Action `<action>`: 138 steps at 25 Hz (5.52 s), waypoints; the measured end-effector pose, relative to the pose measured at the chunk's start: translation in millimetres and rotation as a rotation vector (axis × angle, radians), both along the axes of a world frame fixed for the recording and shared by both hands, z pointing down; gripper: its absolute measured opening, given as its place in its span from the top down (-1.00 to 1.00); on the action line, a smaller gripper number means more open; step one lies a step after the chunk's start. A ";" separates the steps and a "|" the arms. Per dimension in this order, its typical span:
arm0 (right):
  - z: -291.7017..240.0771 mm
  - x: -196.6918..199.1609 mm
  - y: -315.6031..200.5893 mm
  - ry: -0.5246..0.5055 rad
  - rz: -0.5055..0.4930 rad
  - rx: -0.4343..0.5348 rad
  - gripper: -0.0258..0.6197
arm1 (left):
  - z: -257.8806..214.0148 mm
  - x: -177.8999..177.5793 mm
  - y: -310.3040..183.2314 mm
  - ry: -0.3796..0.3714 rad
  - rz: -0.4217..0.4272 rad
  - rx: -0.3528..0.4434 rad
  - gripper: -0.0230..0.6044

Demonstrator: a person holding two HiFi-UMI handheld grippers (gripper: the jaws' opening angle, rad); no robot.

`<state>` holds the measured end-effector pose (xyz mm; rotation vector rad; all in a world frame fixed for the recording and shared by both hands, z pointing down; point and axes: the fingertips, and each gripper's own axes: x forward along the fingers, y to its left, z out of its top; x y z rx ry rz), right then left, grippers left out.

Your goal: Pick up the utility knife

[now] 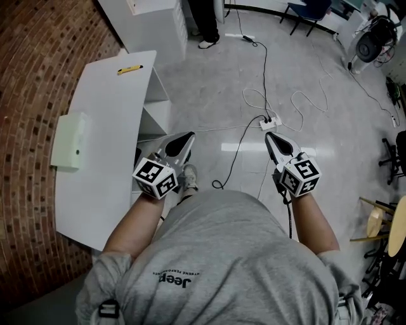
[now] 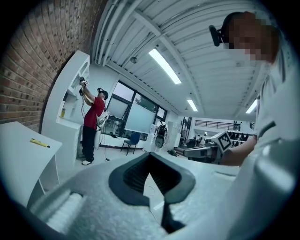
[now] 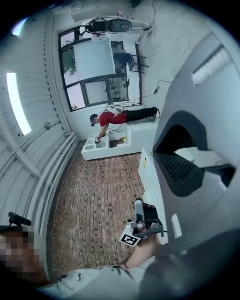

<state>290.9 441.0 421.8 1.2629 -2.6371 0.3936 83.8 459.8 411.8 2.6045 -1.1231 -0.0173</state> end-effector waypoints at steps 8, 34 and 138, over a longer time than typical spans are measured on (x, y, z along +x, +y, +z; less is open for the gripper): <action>-21.2 -95.3 -122.7 -0.017 0.048 0.018 0.89 | -17.3 -75.1 -135.2 -0.010 0.104 0.026 0.93; 4.2 -127.6 -431.5 -0.073 -0.011 -0.003 0.89 | -1.9 -132.3 -399.2 -0.033 -0.027 0.000 0.93; 254.6 -662.2 -471.7 0.881 -1.290 -0.284 0.23 | 104.7 -468.8 -319.6 0.104 -1.118 -0.180 0.93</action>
